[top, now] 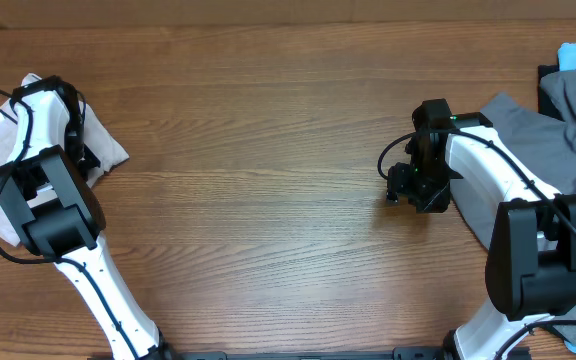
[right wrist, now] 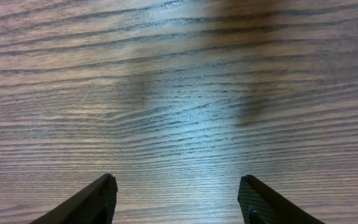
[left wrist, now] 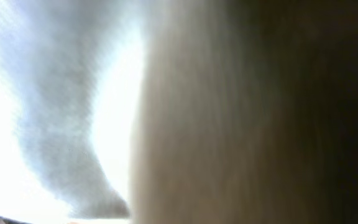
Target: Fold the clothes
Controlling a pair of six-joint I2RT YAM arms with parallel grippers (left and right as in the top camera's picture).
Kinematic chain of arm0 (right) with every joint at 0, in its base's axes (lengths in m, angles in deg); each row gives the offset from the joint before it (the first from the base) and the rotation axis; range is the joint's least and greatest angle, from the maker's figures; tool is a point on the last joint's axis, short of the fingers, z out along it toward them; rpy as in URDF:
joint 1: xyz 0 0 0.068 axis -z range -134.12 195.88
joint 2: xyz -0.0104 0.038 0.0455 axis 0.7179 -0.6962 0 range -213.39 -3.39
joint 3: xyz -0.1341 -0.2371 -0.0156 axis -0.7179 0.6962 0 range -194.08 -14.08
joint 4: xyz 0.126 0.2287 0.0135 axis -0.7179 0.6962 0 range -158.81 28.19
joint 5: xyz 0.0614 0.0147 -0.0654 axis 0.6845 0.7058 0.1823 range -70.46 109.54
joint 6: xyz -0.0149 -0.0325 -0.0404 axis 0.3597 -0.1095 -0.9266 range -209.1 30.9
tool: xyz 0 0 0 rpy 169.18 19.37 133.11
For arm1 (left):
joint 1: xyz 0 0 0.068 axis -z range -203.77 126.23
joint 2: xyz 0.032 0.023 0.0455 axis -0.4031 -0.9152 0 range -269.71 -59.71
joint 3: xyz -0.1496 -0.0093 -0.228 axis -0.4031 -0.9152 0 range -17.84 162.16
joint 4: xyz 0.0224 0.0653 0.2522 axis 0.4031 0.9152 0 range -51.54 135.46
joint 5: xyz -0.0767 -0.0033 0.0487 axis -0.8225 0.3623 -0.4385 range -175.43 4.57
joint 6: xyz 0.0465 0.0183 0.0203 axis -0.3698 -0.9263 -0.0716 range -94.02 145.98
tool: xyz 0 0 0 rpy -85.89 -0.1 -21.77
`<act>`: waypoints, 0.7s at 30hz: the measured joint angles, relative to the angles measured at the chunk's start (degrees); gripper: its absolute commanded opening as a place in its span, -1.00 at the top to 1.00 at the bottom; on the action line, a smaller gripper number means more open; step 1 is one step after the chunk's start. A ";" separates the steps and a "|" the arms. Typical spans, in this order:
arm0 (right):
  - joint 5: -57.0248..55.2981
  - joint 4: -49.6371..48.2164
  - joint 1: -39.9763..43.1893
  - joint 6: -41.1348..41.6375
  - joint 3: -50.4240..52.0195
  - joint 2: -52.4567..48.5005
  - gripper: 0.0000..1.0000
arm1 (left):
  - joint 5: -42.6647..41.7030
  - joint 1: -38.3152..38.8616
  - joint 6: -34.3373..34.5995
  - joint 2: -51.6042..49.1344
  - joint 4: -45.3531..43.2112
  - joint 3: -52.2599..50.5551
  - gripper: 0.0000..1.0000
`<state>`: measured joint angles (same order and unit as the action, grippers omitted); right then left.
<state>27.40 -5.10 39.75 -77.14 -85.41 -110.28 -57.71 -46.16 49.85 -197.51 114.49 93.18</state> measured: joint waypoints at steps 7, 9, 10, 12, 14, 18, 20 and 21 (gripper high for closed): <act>0.02 -0.02 0.00 0.00 0.00 0.00 -0.34 | 2.80 -0.57 0.00 0.00 -2.14 0.00 0.88; 0.00 -0.09 0.00 0.00 0.00 0.00 -0.34 | 2.71 -1.11 -0.02 0.00 -2.10 0.00 0.86; 0.02 -0.04 0.00 0.00 0.00 0.00 -0.34 | 2.45 -1.31 -0.02 0.00 -2.08 0.00 0.86; 0.02 -0.04 0.00 0.00 0.00 0.00 -0.34 | 2.03 -1.62 -0.04 0.09 -2.03 0.00 0.86; 0.00 -0.04 0.00 0.00 0.00 0.00 -0.33 | 1.64 -1.66 -0.04 0.46 -1.95 0.00 0.86; 0.02 -0.11 0.00 0.02 0.00 0.00 -0.33 | -0.33 -1.60 -0.04 3.45 -1.44 0.00 0.86; 0.02 -0.42 0.00 0.02 -0.02 0.00 -0.32 | -2.12 -1.20 -0.04 6.12 -1.07 0.00 0.88; 0.00 -0.50 0.00 0.04 -0.17 0.00 -0.33 | -3.17 -0.94 -0.07 7.78 -0.98 0.00 0.87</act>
<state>27.40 -5.61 39.75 -77.09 -85.59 -110.28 -60.87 -47.10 49.79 -189.73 113.50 93.18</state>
